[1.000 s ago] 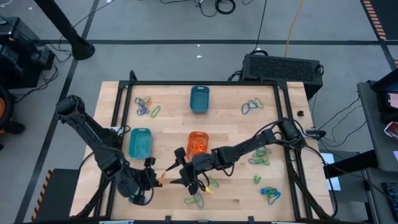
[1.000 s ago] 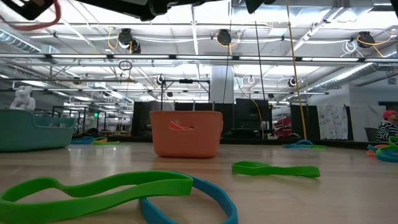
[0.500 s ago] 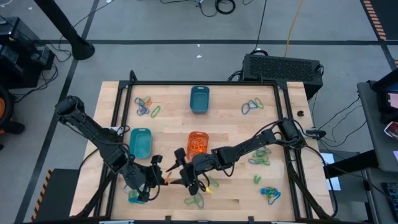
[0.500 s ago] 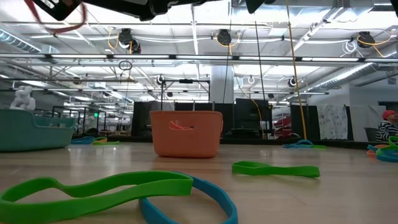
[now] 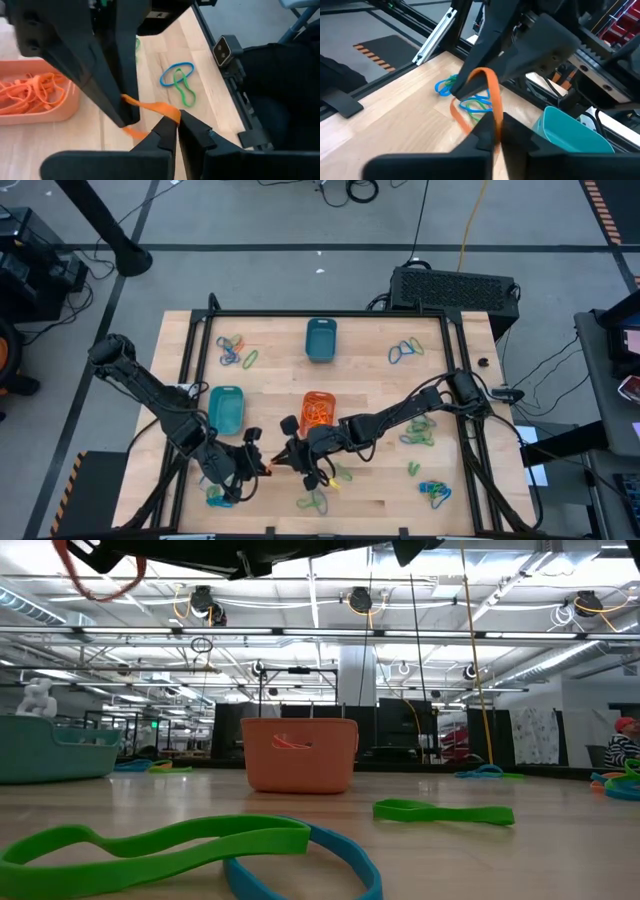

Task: Sort rubber bands into baskets
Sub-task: Put the orange rubber band into the orange bin

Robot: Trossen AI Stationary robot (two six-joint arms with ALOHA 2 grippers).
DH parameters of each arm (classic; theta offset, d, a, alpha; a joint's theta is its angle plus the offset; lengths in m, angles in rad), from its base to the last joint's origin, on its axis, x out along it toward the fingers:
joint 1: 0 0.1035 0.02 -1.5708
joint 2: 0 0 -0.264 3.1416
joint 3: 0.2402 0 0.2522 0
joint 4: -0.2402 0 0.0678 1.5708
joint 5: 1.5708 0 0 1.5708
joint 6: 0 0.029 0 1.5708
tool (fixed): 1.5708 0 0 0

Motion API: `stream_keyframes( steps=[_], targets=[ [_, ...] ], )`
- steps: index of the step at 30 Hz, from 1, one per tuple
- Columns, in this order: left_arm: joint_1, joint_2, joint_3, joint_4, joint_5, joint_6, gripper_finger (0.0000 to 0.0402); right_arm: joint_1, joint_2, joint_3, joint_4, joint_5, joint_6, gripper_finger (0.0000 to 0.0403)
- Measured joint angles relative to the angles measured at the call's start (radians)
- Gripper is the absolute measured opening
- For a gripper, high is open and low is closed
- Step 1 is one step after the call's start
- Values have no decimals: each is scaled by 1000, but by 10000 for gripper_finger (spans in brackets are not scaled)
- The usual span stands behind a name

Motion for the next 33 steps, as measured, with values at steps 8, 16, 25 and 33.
stream_keyframes(
  steps=[8, 16, 25, 33],
  targets=[
    [0, 0, -1, -36, -43, -9, 24, 0, -16, 0, -85, 135, -19, 2],
    [0, 0, -2, -215, -127, -189, 59, -8, -82, 1, -357, 189, 63, 1],
    [1, 3, -2, -255, -189, -227, 170, -62, -88, 1, -698, 214, 263, 0],
    [1, 3, -2, -384, -265, -272, 182, -122, -88, 0, -787, 217, 372, 0]
  ],
)
